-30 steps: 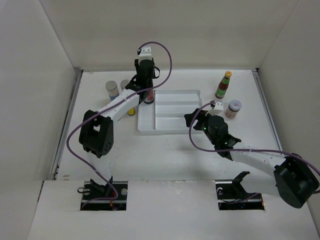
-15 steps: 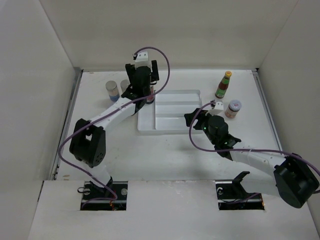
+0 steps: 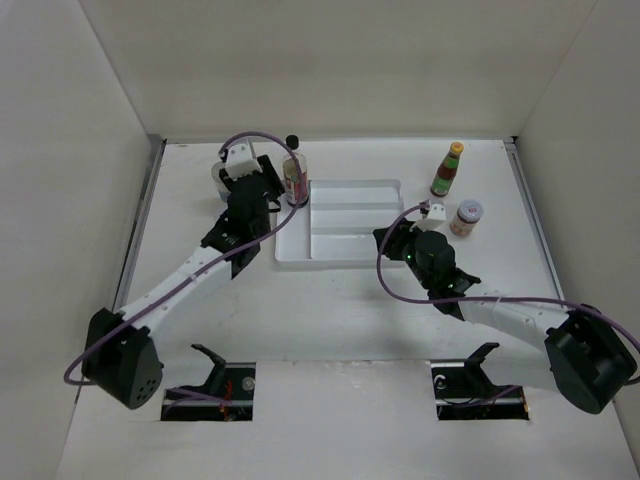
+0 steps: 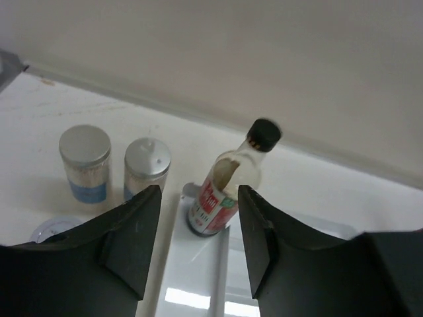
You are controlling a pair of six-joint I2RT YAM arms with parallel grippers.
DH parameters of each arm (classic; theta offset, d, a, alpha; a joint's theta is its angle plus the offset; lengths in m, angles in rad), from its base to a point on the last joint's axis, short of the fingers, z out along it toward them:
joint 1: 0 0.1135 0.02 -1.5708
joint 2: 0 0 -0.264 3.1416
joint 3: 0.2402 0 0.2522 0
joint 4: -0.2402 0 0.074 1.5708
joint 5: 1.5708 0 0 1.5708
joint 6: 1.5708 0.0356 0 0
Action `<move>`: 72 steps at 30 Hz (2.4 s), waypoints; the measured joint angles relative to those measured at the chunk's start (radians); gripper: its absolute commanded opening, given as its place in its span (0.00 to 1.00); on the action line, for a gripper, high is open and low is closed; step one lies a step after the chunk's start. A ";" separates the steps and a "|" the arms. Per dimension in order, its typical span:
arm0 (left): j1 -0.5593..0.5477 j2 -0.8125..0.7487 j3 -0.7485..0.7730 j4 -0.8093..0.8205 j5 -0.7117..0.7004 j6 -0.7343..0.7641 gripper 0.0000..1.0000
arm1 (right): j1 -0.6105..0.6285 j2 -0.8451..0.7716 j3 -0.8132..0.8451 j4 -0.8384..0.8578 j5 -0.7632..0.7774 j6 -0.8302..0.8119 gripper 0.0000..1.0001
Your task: Organize the condiment bottles
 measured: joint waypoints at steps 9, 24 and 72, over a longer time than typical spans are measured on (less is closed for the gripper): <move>0.076 0.216 -0.043 -0.131 0.029 -0.061 0.58 | 0.000 0.001 0.000 0.001 0.000 0.000 0.61; 0.142 0.352 0.016 -0.122 0.045 -0.074 0.49 | 0.000 0.019 0.000 0.002 0.000 -0.001 0.65; -0.089 0.764 0.637 -0.163 0.124 0.013 0.18 | -0.064 -0.068 -0.046 0.001 0.029 0.045 0.66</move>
